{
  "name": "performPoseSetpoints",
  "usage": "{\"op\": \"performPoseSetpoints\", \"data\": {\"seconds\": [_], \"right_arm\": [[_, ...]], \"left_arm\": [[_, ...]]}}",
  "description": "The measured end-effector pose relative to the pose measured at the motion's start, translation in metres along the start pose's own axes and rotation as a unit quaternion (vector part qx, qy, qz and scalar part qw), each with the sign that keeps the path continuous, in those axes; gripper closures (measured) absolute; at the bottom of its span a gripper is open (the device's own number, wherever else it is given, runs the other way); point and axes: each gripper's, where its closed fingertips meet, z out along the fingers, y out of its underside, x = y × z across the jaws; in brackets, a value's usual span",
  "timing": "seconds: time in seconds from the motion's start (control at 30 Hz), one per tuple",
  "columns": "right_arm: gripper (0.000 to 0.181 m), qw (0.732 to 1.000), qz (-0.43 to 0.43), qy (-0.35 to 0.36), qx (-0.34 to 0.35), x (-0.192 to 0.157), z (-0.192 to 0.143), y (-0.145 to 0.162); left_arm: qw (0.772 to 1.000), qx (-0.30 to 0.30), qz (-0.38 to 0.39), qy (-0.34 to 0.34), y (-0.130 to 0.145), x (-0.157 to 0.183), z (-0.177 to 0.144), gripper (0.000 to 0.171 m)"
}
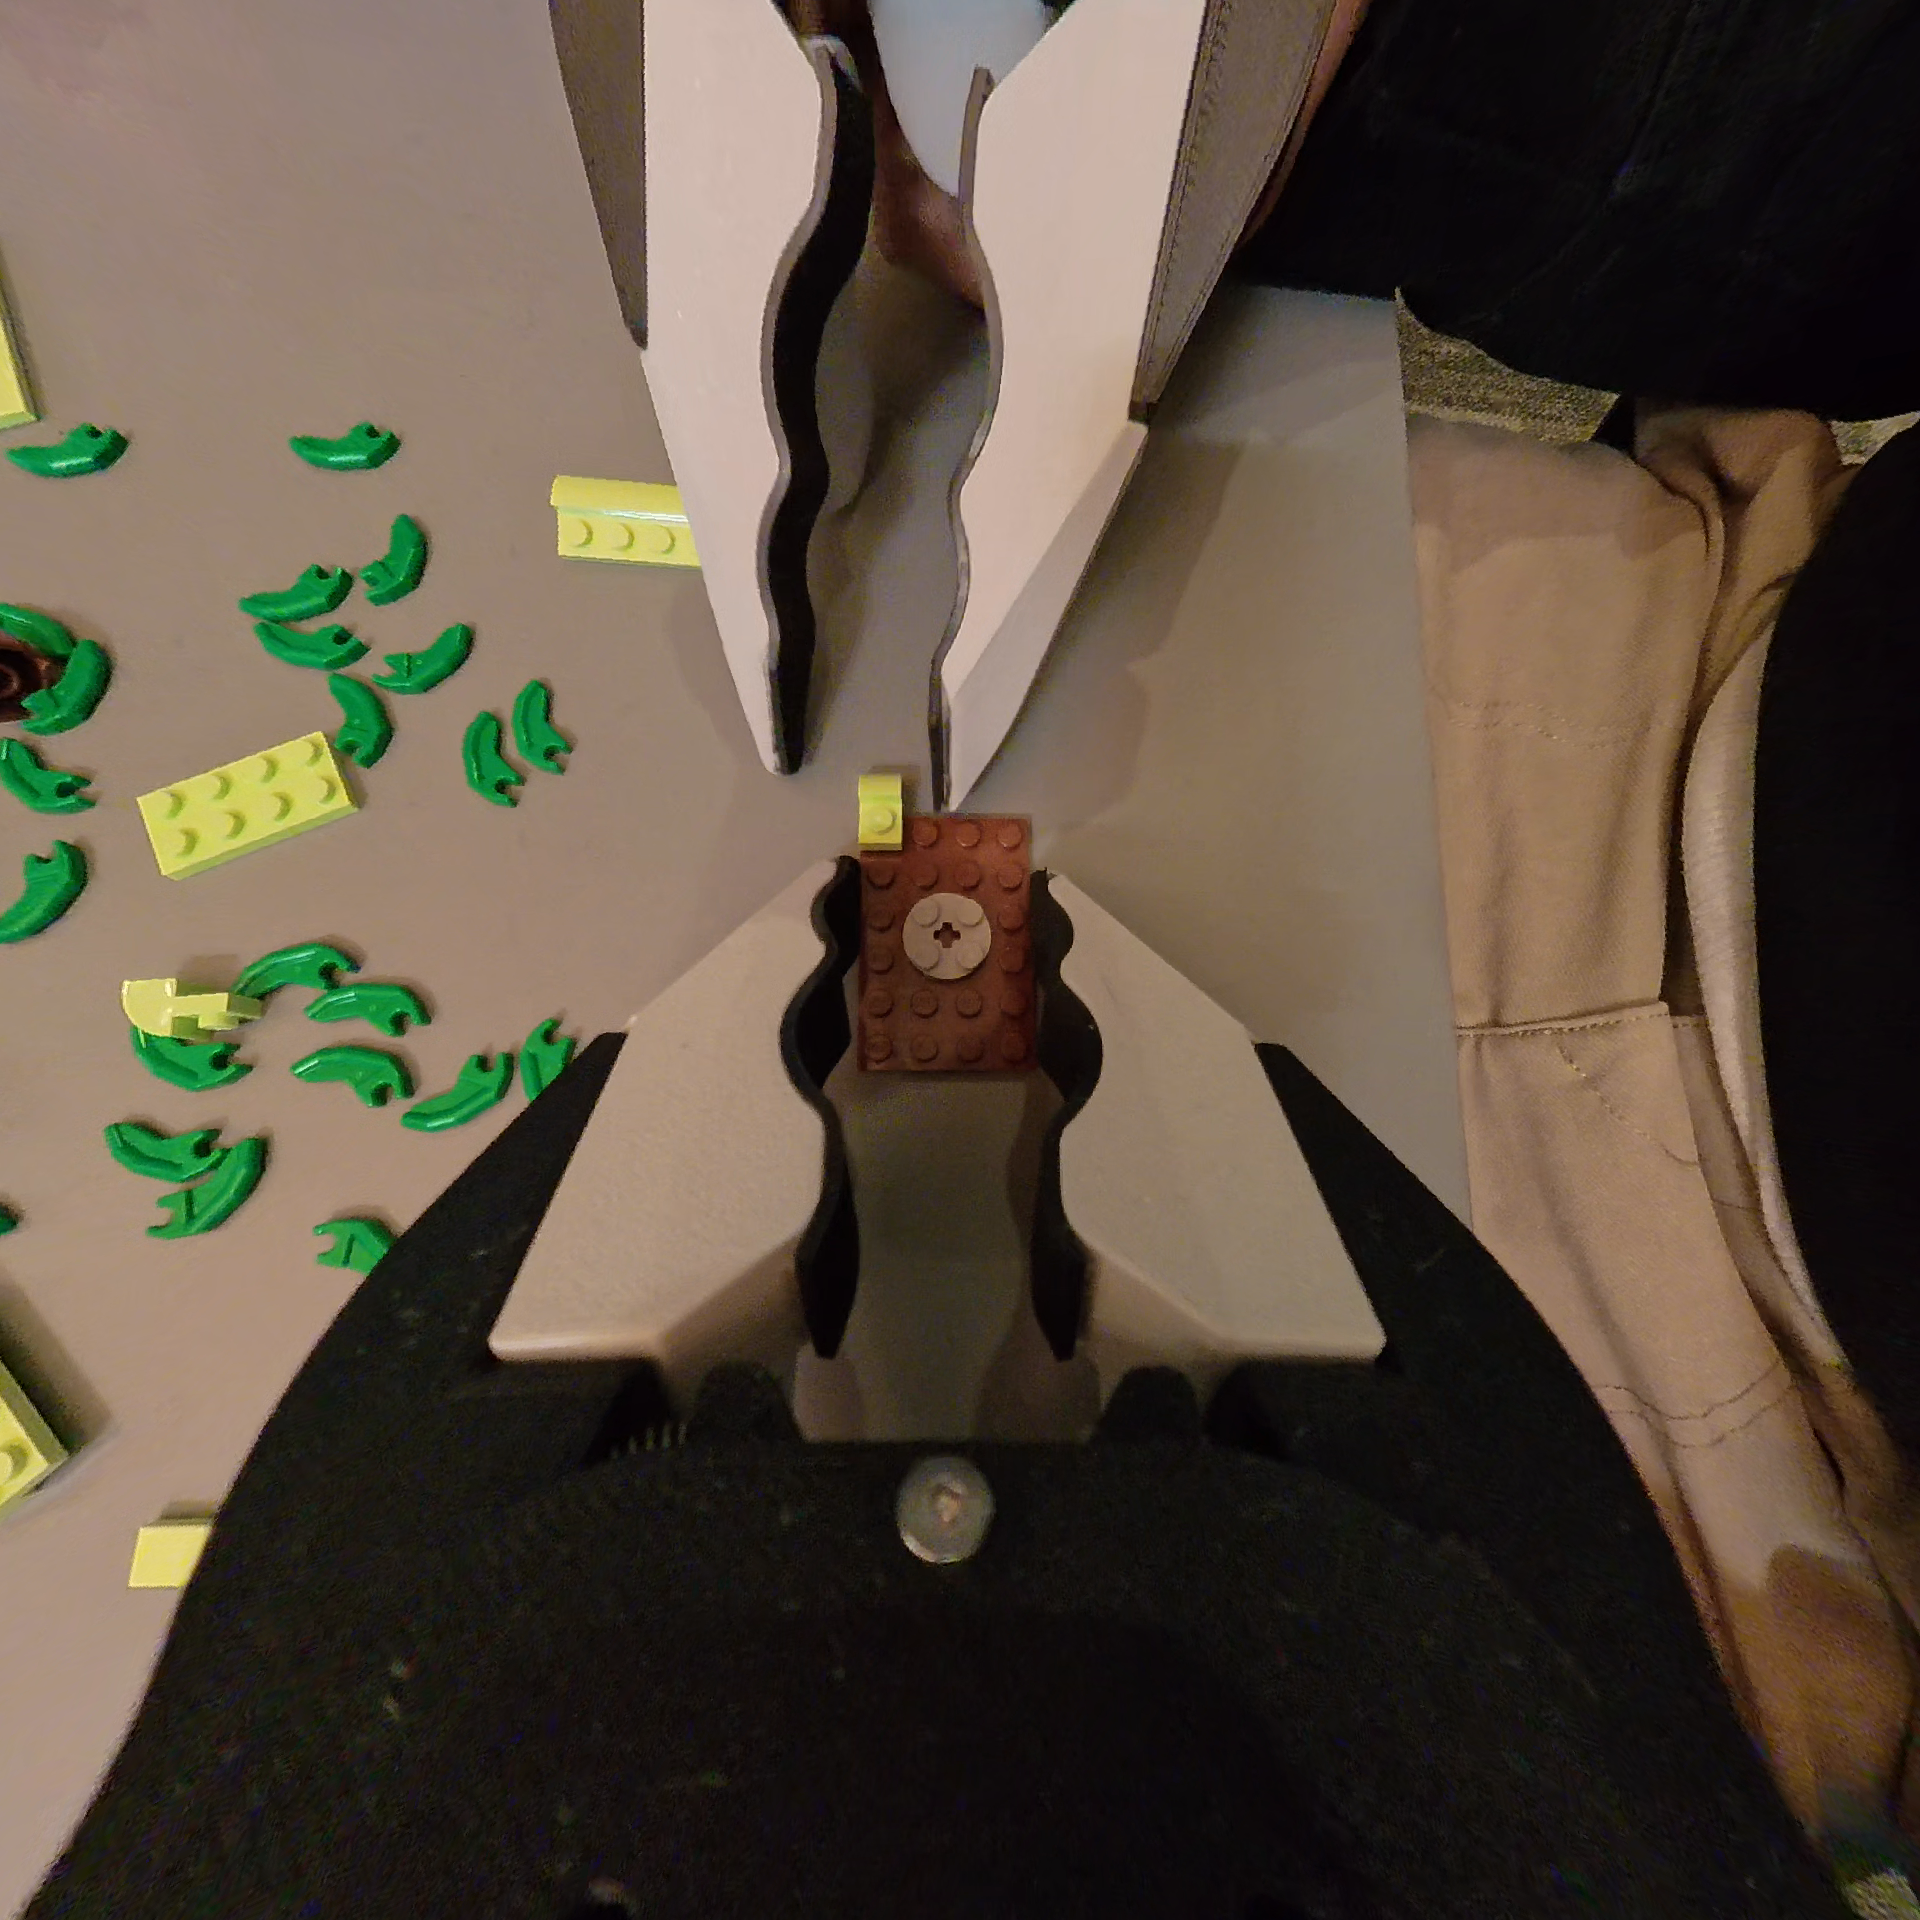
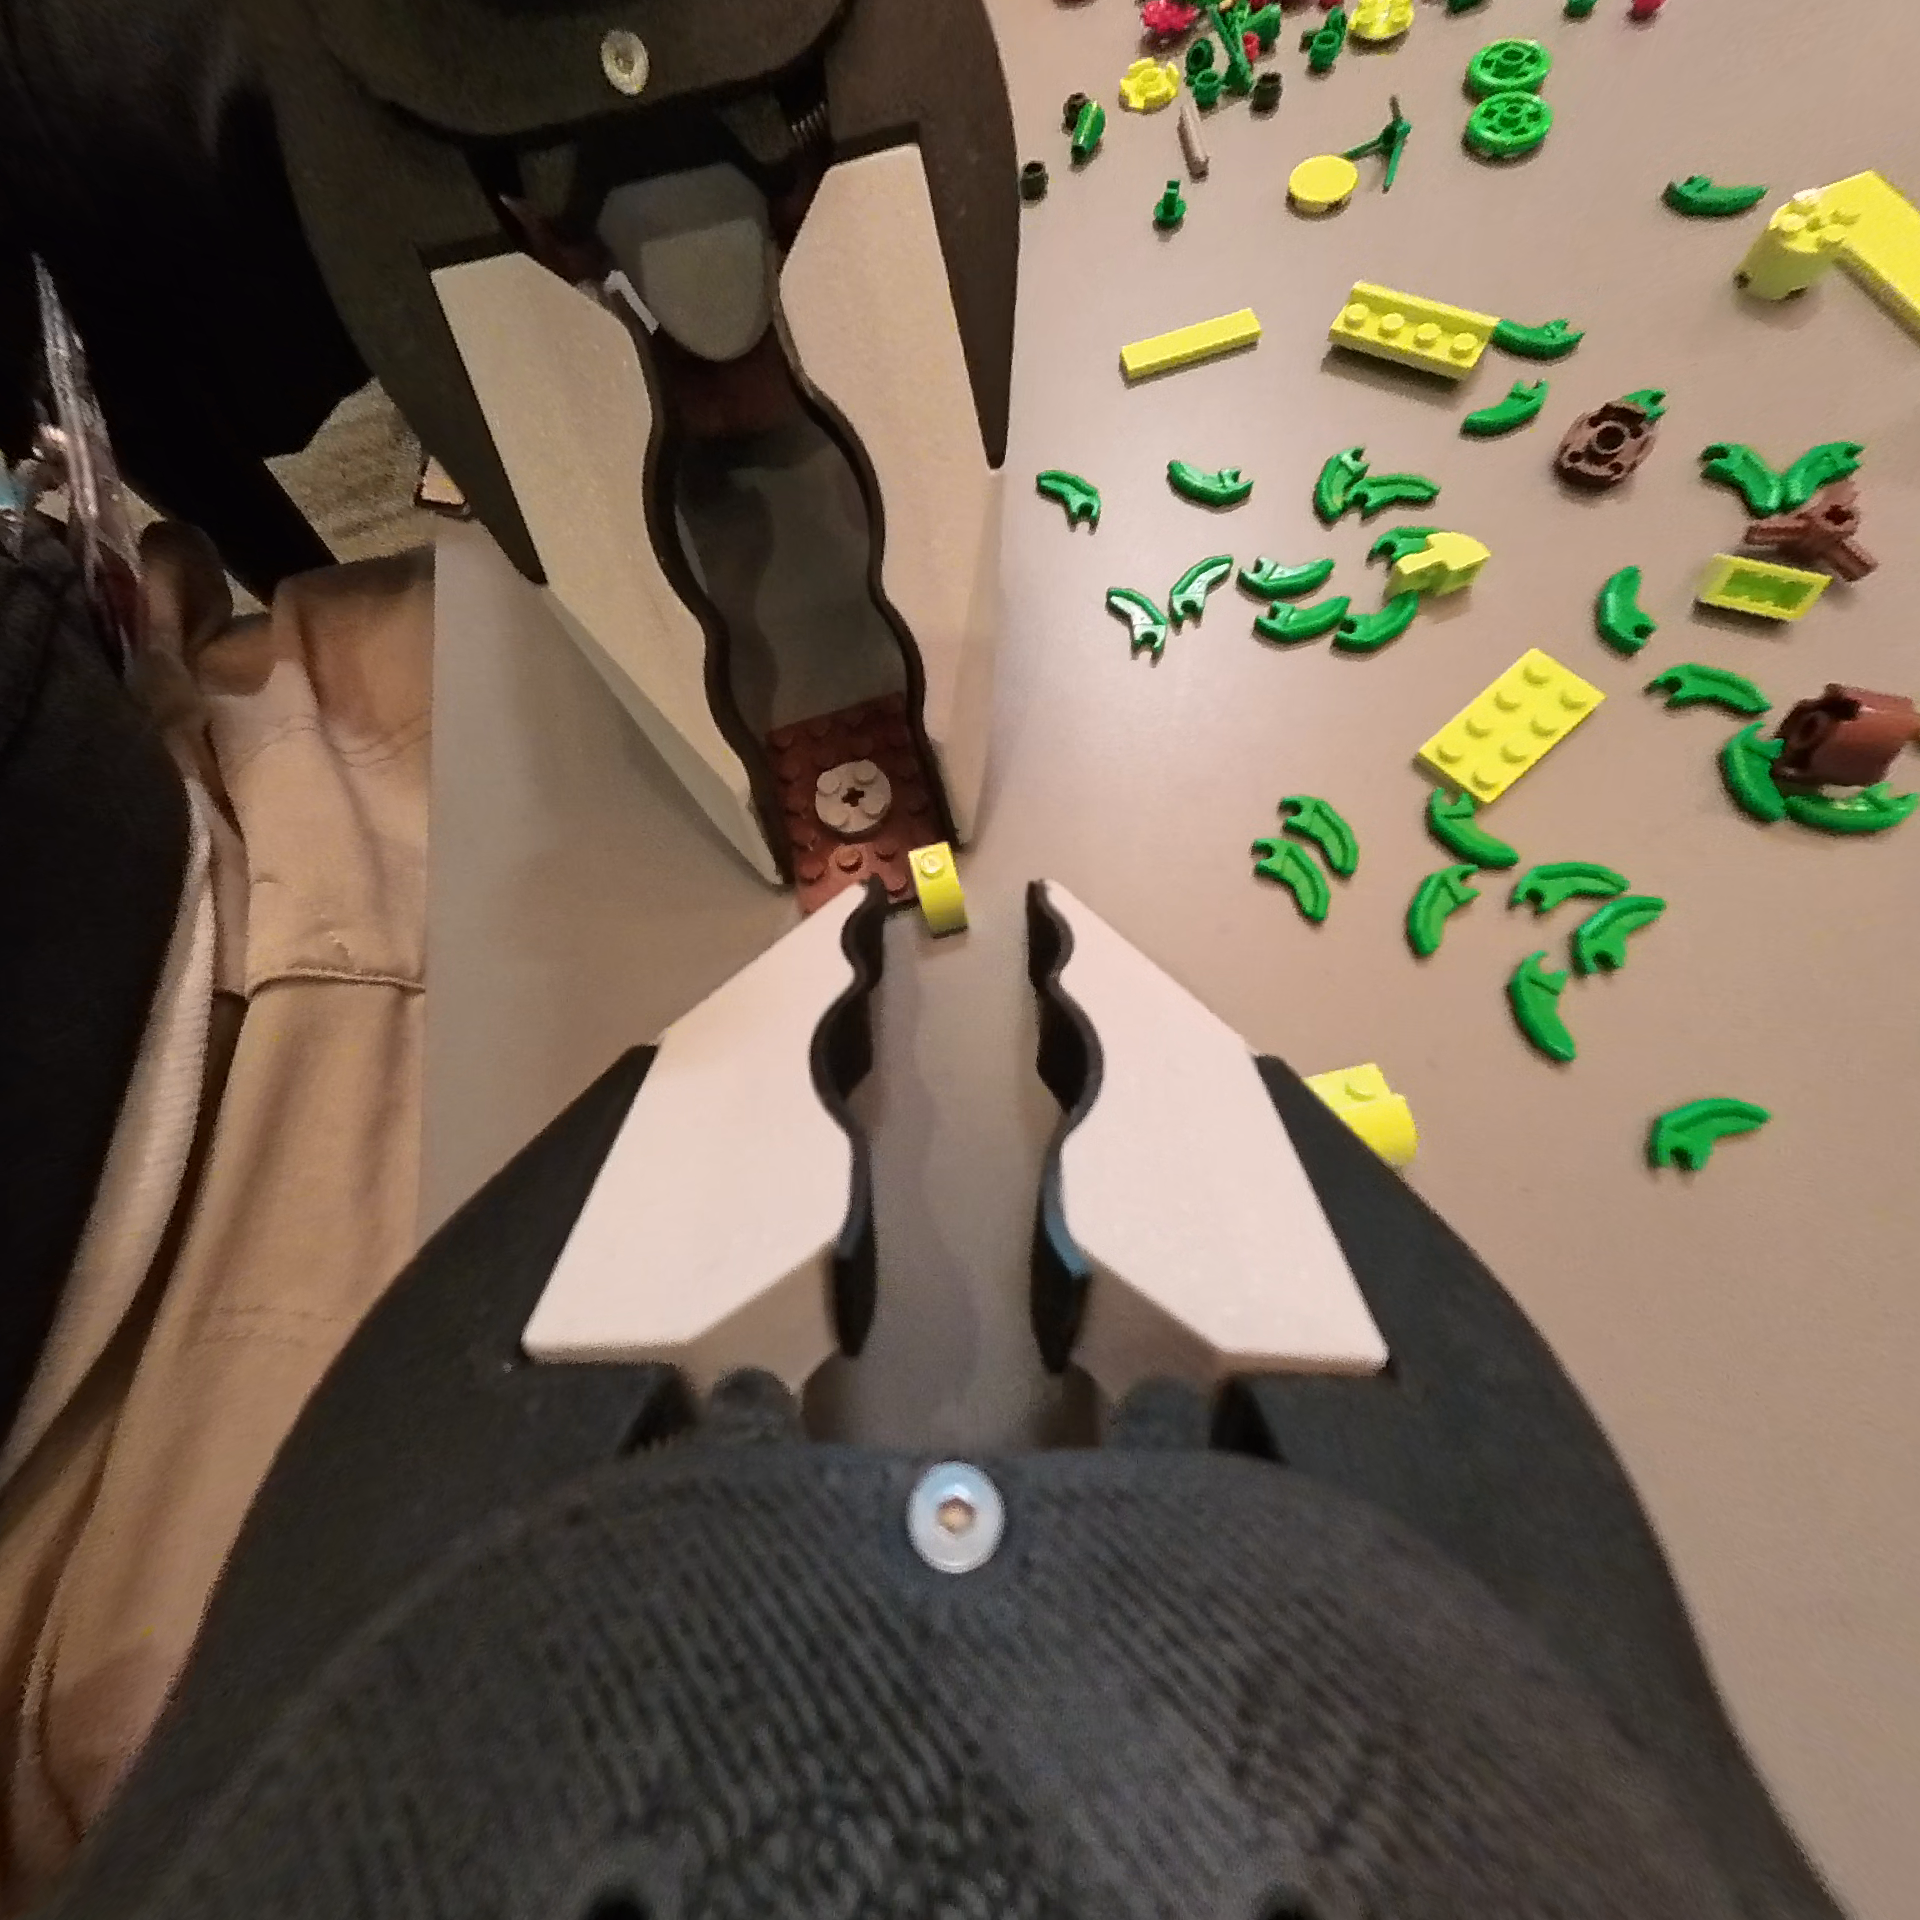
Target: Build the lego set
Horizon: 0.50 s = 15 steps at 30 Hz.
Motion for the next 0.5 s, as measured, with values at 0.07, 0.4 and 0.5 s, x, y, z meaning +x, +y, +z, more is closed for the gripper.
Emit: {"op": "performPoseSetpoints", "data": {"seconds": [0.07,0.4,0.5], "right_arm": [[0.155,1.0,0.003,-0.002,0.012,0.0002,-0.0025,-0.0029],[0.181,1.0,-0.023,-0.001,0.006,-0.0053,0.0035,-0.0051],[0.181,1.0,-0.024,0.0,0.006,-0.0054,0.0036,-0.005]], "left_arm": [[1.0,0.0,-0.001,0.001,-0.0001,0.0001,0.0,0.141],[1.0,0.001,-0.003,0.003,-0.0002,0.0,0.0,0.141],[1.0,0.001,-0.003,0.003,-0.0002,0.0001,0.0,0.141]]}}
